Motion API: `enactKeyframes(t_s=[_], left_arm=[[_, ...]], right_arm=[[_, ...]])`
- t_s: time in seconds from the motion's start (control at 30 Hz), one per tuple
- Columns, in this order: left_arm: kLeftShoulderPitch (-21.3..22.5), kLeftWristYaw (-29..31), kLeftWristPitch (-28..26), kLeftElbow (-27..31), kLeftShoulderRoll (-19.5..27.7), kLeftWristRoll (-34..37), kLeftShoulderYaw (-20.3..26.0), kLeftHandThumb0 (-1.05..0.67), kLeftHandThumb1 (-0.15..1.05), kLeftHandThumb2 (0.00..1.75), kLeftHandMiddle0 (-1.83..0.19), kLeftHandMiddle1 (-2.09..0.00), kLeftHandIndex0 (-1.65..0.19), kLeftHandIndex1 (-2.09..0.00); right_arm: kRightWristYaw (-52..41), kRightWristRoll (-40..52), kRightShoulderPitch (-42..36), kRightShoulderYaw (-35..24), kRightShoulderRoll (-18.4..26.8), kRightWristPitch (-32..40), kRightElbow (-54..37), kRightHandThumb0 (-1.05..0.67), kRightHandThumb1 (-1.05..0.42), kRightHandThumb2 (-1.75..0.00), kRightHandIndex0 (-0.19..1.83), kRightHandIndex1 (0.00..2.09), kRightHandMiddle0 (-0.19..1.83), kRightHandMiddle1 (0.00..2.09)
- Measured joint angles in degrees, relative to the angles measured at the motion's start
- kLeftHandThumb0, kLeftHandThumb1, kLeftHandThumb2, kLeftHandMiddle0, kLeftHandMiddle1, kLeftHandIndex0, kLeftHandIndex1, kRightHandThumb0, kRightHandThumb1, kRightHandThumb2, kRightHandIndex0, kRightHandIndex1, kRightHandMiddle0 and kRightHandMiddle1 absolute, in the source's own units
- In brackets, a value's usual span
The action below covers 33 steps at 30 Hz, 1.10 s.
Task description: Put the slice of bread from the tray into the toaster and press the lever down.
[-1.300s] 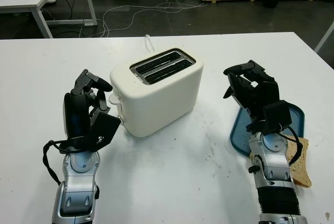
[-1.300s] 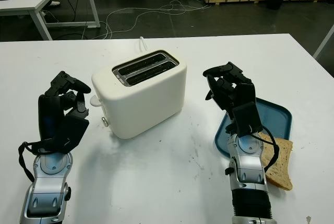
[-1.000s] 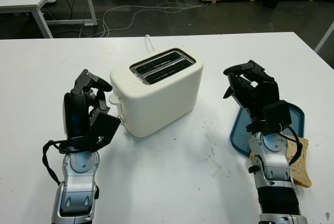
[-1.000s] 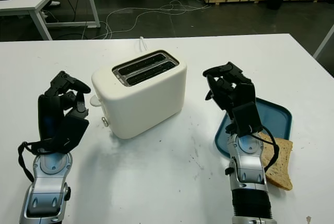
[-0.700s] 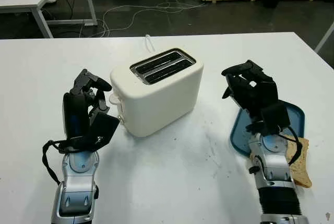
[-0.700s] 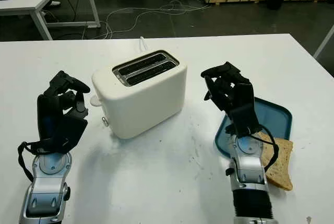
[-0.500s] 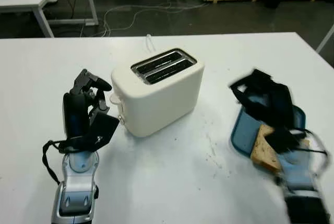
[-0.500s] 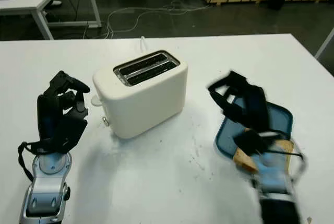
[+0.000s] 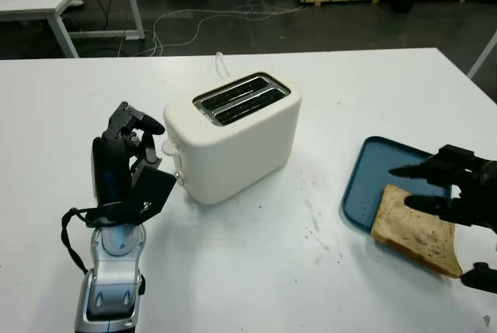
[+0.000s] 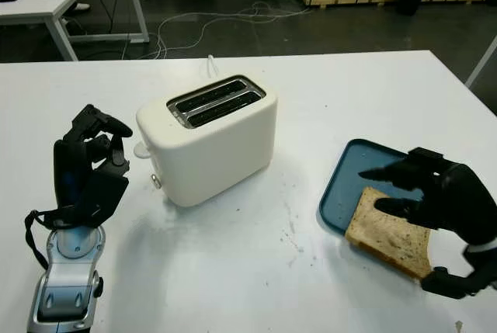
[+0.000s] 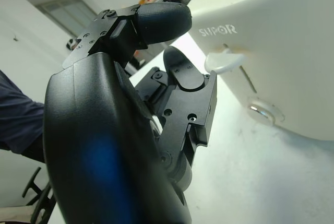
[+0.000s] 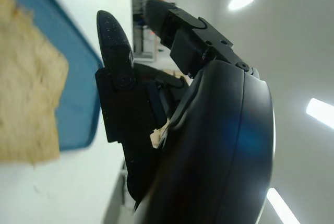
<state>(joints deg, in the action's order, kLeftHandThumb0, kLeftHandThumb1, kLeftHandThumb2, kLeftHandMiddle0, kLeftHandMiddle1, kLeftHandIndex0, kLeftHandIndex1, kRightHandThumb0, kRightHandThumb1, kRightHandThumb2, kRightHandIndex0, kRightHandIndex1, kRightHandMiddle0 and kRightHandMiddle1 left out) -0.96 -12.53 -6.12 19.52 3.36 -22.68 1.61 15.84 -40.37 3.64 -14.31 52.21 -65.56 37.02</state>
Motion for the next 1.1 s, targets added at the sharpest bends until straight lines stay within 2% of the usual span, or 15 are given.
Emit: enactKeyframes(t_s=[0.17,0.3,0.5,0.63,0.8,0.9,1.03,1.1], left_arm=[[0.0,0.0,0.0,0.0,0.0,-0.1,0.1,0.05,0.92,0.79,-0.95,-1.75,-0.48,-1.75],[0.1,0.0,0.0,-0.4,0.0,0.0,0.2,0.05,0.92,0.79,-0.95,-1.75,-0.49,-1.75],[0.4,0.1,1.1,-1.1,0.2,0.3,0.6,0.06,0.92,0.8,-0.98,-1.75,-0.5,-1.75],[0.8,0.1,1.3,-1.2,0.2,0.6,0.9,0.06,0.92,0.79,-0.99,-1.75,-0.52,-1.75],[1.0,0.1,1.3,-1.2,0.4,0.6,1.2,0.06,0.92,0.79,-1.0,-1.75,-0.53,-1.75],[1.1,0.1,1.3,-1.2,0.5,0.6,1.3,0.06,0.92,0.79,-1.0,-1.75,-0.53,-1.75],[1.2,0.1,1.4,-1.5,0.8,0.6,1.3,0.06,0.92,0.8,-1.0,-1.75,-0.53,-1.75],[1.2,0.1,1.4,-1.5,1.0,0.7,1.3,0.06,0.92,0.8,-1.01,-1.75,-0.53,-1.75]], right_arm=[[17.3,-13.3,4.1,5.7,10.2,0.8,6.7,-0.57,-0.89,0.0,0.33,0.36,0.33,0.0],[31.8,-24.0,8.0,15.2,17.3,4.9,12.2,-0.55,-0.88,0.0,0.29,0.32,0.26,0.0],[49.3,-40.5,15.7,32.6,23.2,16.4,16.6,-0.68,-0.92,-0.01,0.15,0.27,0.09,0.0],[53.5,-46.3,20.5,41.0,25.8,20.6,19.3,-0.78,-0.92,-0.14,0.05,0.25,0.01,0.0],[58.2,-50.3,24.6,48.8,27.3,23.3,21.9,-0.81,-0.91,-0.08,0.01,0.24,0.0,0.0],[59.8,-50.4,25.0,51.9,27.4,24.1,22.3,-0.8,-0.91,-0.03,0.01,0.24,0.0,0.0],[60.9,-50.2,24.9,54.5,27.1,25.2,22.3,-0.75,-0.92,-0.17,0.0,0.22,0.0,0.0],[61.5,-49.9,24.6,55.6,26.2,25.7,22.3,-0.75,-0.92,-0.12,0.01,0.22,0.0,0.0]])
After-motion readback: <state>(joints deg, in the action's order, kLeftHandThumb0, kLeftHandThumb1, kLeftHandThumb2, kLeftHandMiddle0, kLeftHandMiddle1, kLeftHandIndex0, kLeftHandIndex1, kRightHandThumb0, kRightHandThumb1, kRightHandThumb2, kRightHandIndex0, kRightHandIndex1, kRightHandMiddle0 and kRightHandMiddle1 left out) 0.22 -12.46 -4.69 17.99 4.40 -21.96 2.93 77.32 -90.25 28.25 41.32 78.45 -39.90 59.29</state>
